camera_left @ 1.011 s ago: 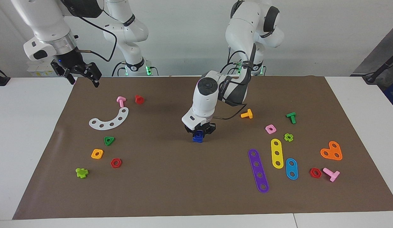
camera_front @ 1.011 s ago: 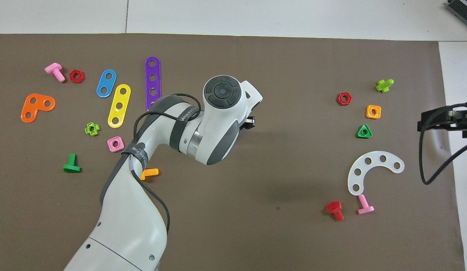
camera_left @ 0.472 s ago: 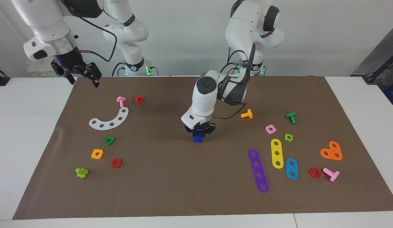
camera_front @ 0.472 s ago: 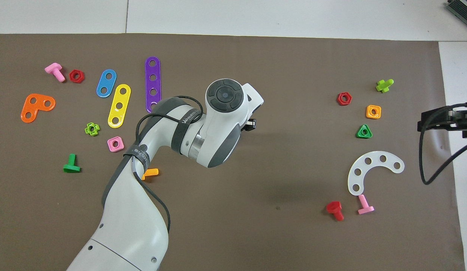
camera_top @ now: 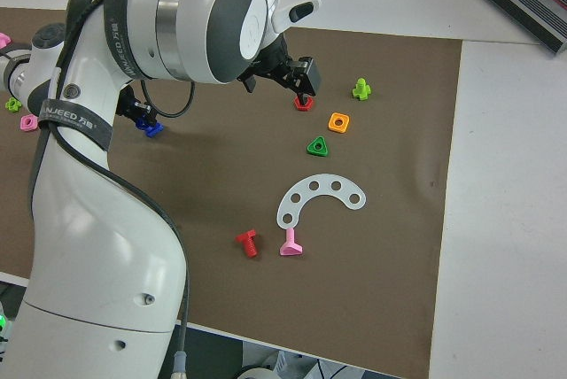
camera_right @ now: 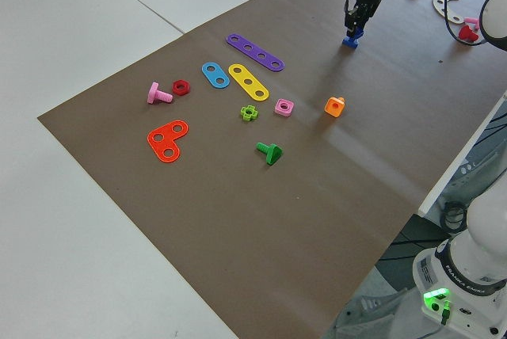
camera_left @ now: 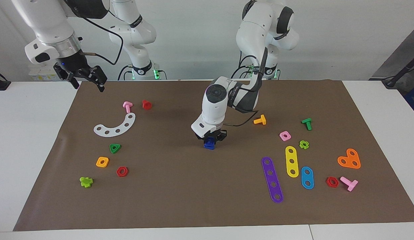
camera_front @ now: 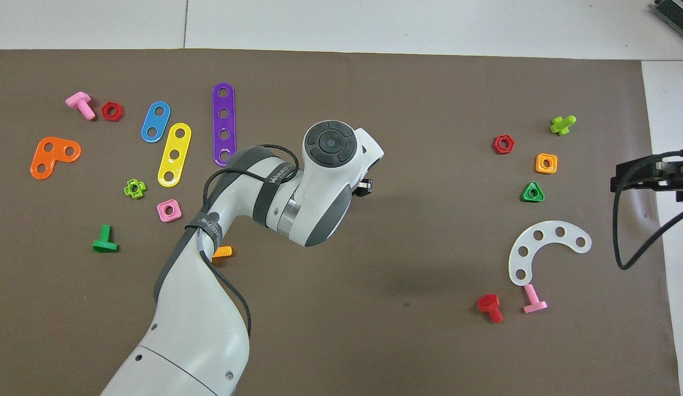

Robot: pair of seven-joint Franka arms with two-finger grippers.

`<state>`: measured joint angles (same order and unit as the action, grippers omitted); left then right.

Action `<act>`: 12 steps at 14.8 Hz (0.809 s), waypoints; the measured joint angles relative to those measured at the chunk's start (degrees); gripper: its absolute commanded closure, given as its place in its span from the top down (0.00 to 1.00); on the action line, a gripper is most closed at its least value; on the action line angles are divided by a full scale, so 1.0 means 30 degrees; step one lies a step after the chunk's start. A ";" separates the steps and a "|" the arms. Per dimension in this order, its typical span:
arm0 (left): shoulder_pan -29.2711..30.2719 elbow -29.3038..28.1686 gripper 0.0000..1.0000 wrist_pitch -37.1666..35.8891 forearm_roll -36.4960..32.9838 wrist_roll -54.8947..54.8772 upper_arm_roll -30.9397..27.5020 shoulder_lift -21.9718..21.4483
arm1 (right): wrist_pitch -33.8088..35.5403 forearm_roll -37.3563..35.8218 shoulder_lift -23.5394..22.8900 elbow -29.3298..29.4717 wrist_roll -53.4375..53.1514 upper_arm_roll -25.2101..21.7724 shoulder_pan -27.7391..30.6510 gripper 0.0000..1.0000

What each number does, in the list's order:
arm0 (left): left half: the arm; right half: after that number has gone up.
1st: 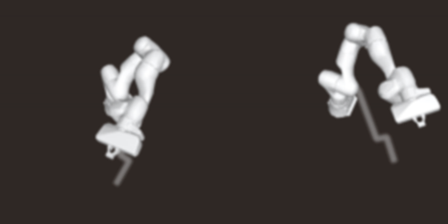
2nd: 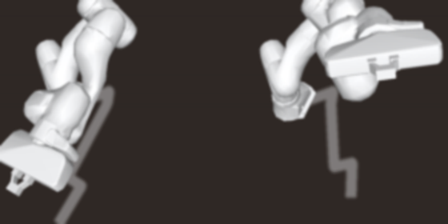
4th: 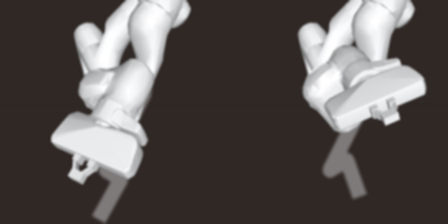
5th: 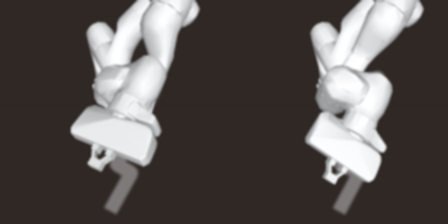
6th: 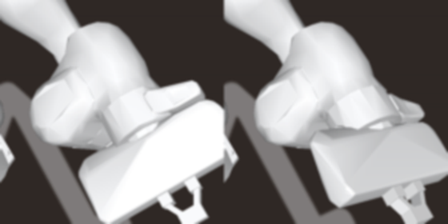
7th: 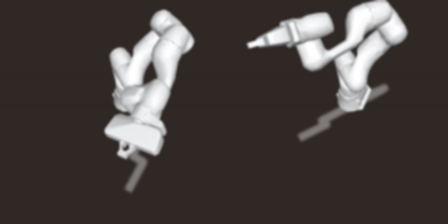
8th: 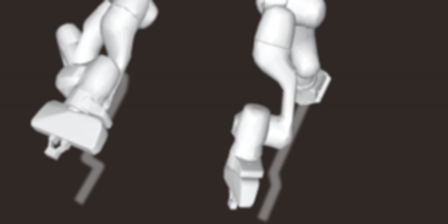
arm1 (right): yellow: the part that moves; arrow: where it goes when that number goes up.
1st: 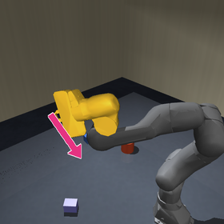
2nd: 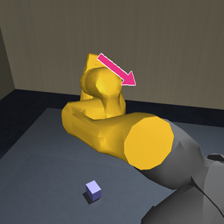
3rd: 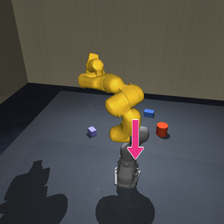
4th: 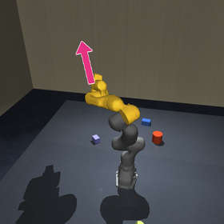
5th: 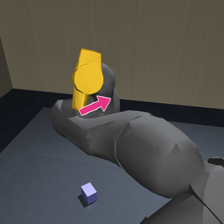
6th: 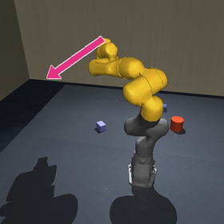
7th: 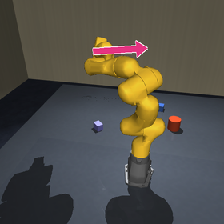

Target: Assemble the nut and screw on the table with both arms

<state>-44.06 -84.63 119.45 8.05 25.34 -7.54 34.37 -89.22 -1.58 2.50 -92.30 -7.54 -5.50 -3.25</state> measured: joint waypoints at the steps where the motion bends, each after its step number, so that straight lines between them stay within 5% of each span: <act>1: 0.0000 0.0000 0.51 0.0003 0.0000 0.0000 -0.0003 0.0000 | 0.0000 0.0000 0.0000 0.0000 0.0000 0.0000 0.0000 1.00; 3: 0.0000 0.0000 0.71 0.0049 0.0000 0.0000 -0.0003 0.0000 | 0.0000 0.0000 0.0000 0.0000 0.0000 0.0000 0.0000 1.00; 6: 0.0000 0.0000 0.80 0.0154 0.0000 0.0000 -0.0005 0.0000 | 0.0000 0.0000 0.0000 0.0000 0.0000 0.0000 0.0000 1.00; 12: 0.0004 0.0146 0.80 0.0003 0.0003 0.0000 -0.0053 0.0000 | 0.0000 0.0000 0.0000 0.0000 0.0000 0.0000 0.0000 1.00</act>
<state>-44.04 -84.19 119.45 8.06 25.34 -7.70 34.37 -89.22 -1.58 2.50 -92.30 -7.54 -5.50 -3.25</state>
